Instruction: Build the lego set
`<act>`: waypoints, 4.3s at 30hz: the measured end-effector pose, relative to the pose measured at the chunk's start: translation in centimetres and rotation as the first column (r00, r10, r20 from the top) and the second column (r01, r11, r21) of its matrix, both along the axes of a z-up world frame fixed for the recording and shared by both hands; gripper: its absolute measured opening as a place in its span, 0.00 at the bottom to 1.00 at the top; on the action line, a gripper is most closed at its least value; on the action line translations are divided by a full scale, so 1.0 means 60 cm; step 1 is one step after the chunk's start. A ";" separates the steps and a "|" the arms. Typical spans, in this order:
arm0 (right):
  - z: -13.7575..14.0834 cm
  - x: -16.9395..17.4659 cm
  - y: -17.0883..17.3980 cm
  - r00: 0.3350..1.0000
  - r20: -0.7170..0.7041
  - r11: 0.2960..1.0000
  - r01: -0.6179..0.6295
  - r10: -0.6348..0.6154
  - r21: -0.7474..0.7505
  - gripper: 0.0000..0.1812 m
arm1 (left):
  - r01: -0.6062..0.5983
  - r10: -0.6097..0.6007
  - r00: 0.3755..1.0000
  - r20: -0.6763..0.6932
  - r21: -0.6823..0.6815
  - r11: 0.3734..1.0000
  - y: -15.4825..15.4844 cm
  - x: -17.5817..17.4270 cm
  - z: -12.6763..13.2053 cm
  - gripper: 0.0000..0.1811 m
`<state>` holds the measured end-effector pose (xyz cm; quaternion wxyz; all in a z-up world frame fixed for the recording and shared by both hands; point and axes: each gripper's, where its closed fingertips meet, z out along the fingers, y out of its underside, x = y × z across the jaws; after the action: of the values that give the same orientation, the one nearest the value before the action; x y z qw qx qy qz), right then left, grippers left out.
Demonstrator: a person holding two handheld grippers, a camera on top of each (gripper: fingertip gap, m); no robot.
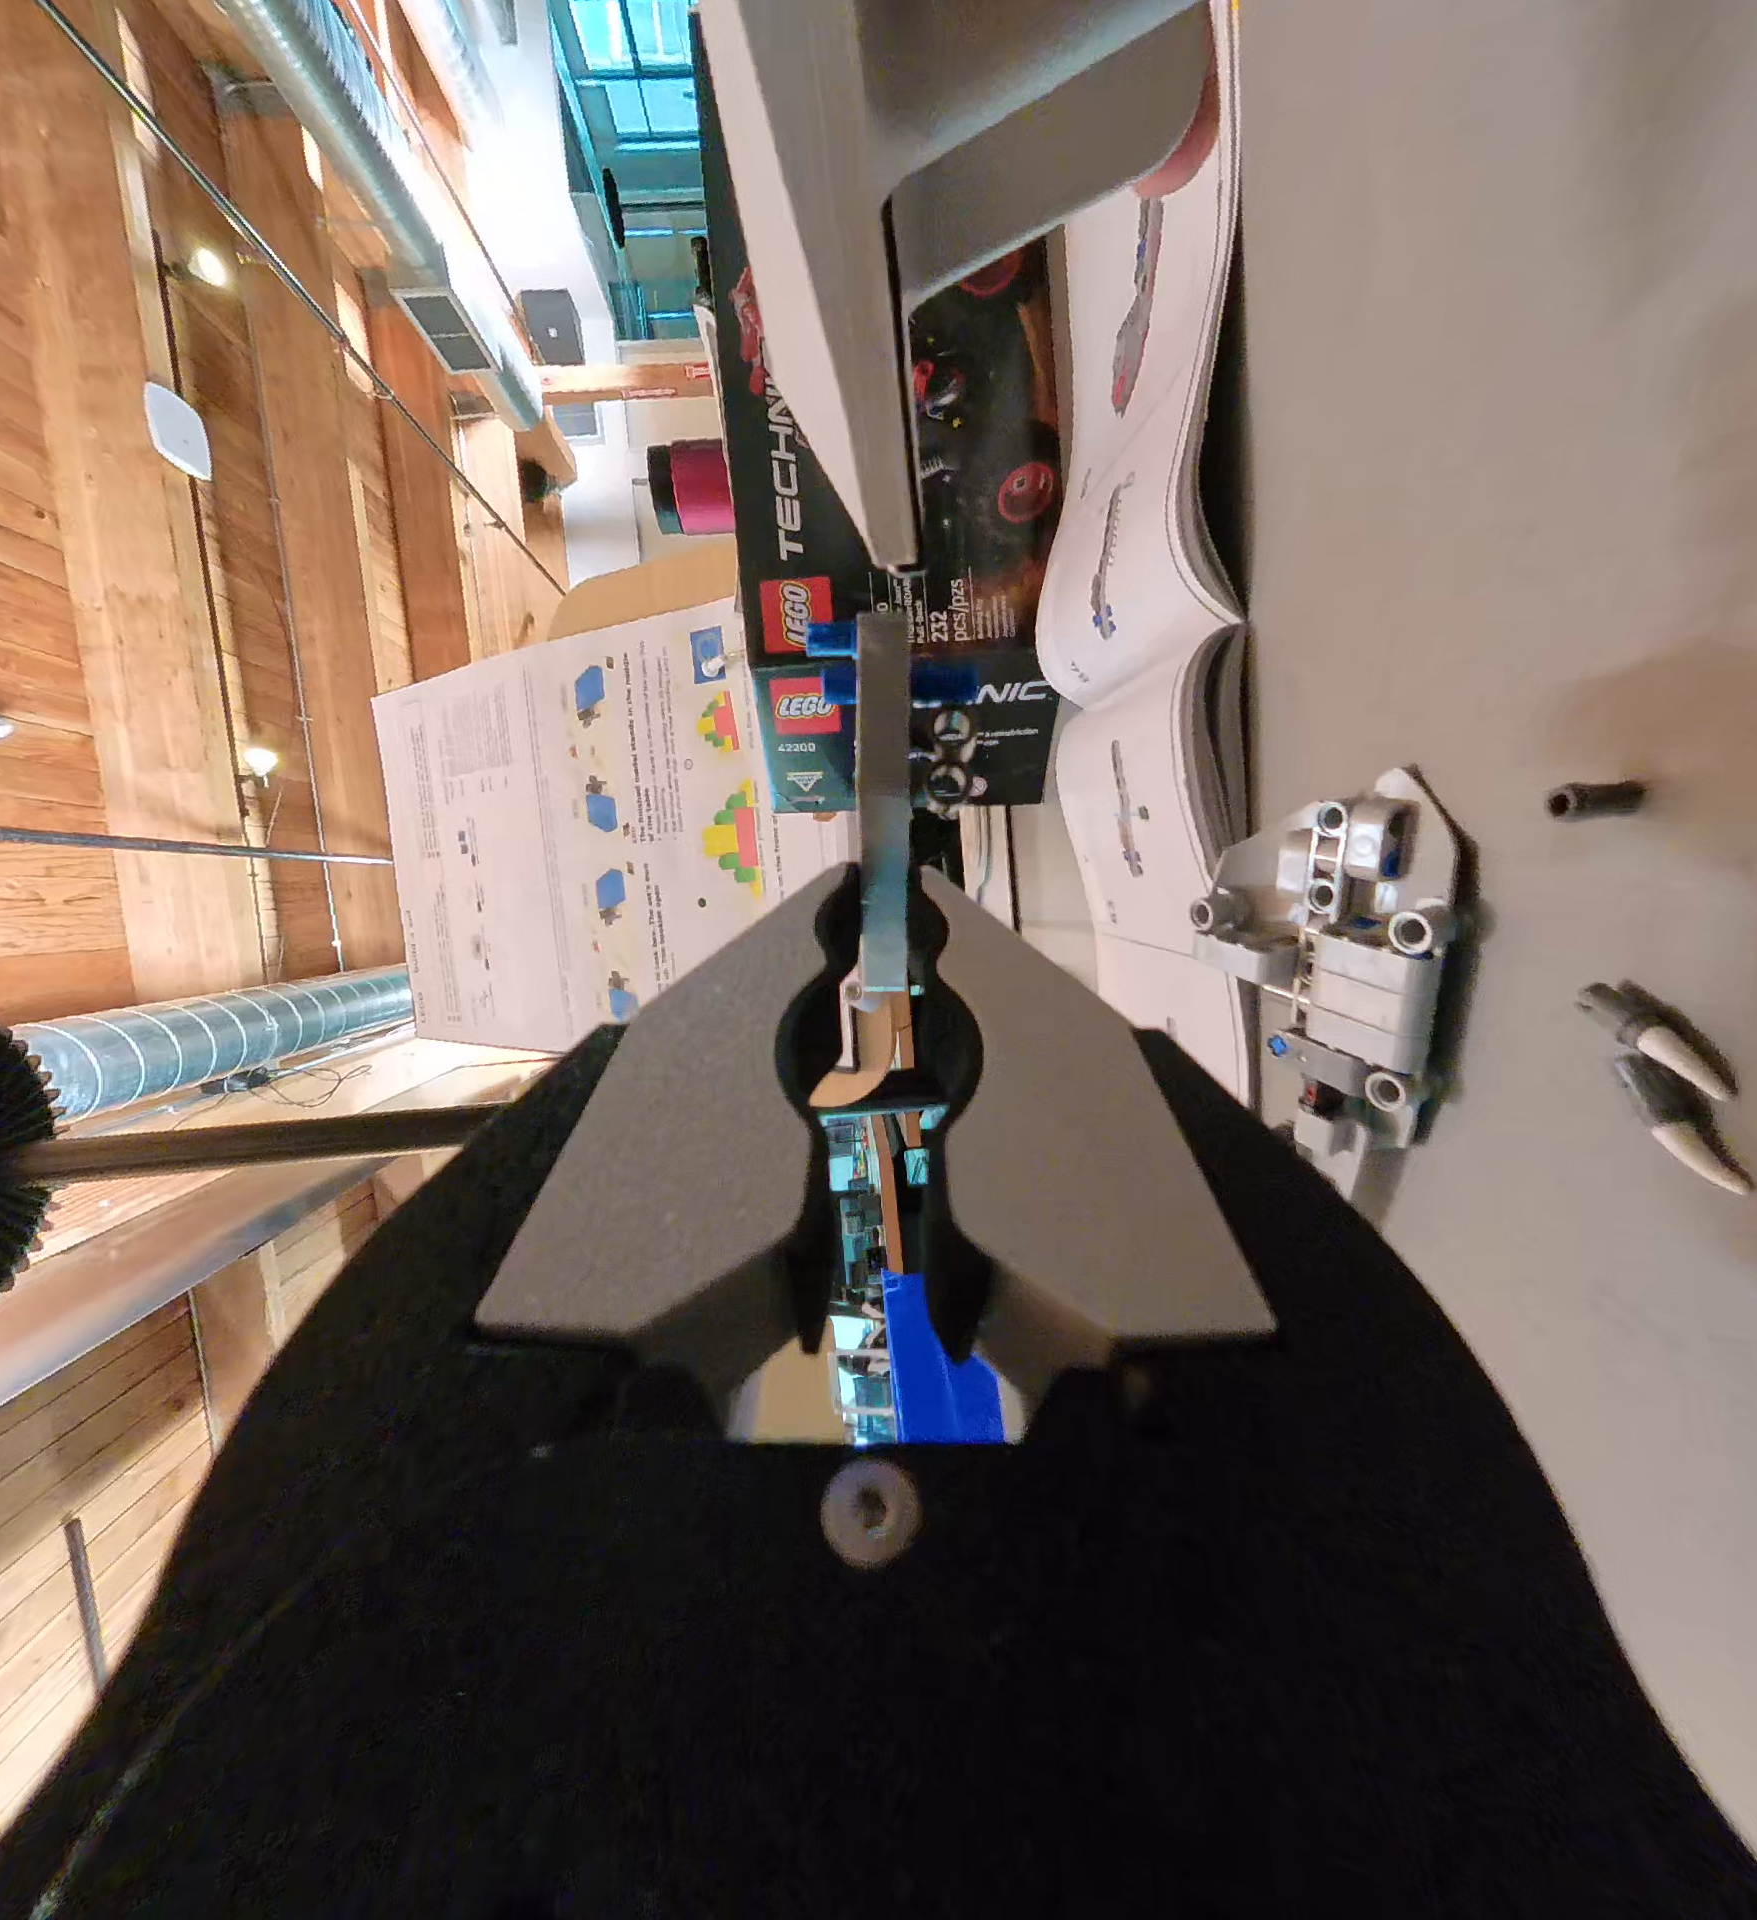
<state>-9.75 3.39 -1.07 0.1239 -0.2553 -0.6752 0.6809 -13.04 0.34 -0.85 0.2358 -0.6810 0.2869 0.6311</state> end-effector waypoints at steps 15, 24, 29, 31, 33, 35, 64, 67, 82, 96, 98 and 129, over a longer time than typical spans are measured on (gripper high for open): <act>-0.009 -0.003 -0.005 1.000 0.003 0.999 0.016 -0.016 0.046 0.08 | 0.018 -0.018 1.000 0.009 -0.023 1.000 0.007 0.004 -0.010 0.02; -0.008 -0.008 -0.001 0.999 0.008 0.999 0.037 -0.038 0.038 0.05 | 0.071 -0.070 0.996 0.050 -0.008 0.997 0.014 0.012 -0.016 0.02; -0.012 -0.006 -0.006 1.000 0.009 0.998 0.024 -0.024 0.059 0.07 | 0.077 -0.075 0.996 0.053 -0.040 0.996 0.017 0.013 -0.027 0.02; -0.014 -0.007 -0.007 1.000 0.008 0.997 0.027 -0.028 0.072 0.08 | 0.078 -0.076 0.995 0.063 -0.036 0.996 0.017 0.011 -0.028 0.02; -0.016 -0.007 -0.009 0.999 0.005 0.996 0.032 -0.033 0.087 0.08 | 0.078 -0.075 0.994 0.075 -0.034 0.996 0.015 0.007 -0.030 0.02; -0.019 -0.007 -0.012 0.999 0.000 0.994 0.034 -0.035 0.107 0.09 | 0.077 -0.074 0.994 0.085 -0.032 0.997 0.014 0.004 -0.033 0.02; 0.036 0.027 -0.007 0.989 0.022 0.959 -0.134 0.143 -0.248 0.08 | 0.278 -0.363 0.892 0.271 0.304 0.911 0.016 0.034 0.010 0.02; 0.038 0.032 -0.014 0.982 0.041 0.946 -0.165 0.184 -0.280 0.07 | 0.251 -0.338 0.899 0.279 0.306 0.918 0.017 0.027 0.008 0.02; 0.042 0.039 -0.029 0.983 0.009 0.943 -0.176 0.186 -0.282 0.03 | 0.280 -0.410 0.860 0.304 0.390 0.877 0.023 0.041 0.023 0.03; 0.073 0.047 -0.014 0.982 -0.107 0.915 -0.185 0.156 -0.359 0.03 | 0.135 -0.679 0.523 0.515 0.737 0.663 -0.006 0.037 0.072 0.18; 0.068 0.044 -0.014 0.985 -0.087 0.920 -0.171 0.150 -0.352 0.03 | 0.194 -0.656 0.578 0.485 0.699 0.688 -0.008 0.047 0.078 0.20; 0.065 0.059 -0.018 0.993 -0.043 0.927 -0.117 0.109 -0.356 0.07 | 0.231 -0.524 0.625 0.579 0.504 0.832 0.027 0.079 0.025 0.03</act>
<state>-6.23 2.34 2.83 0.0434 -0.2265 -0.5520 0.8013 -8.33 1.96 0.63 0.5833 -0.7294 0.1870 0.3045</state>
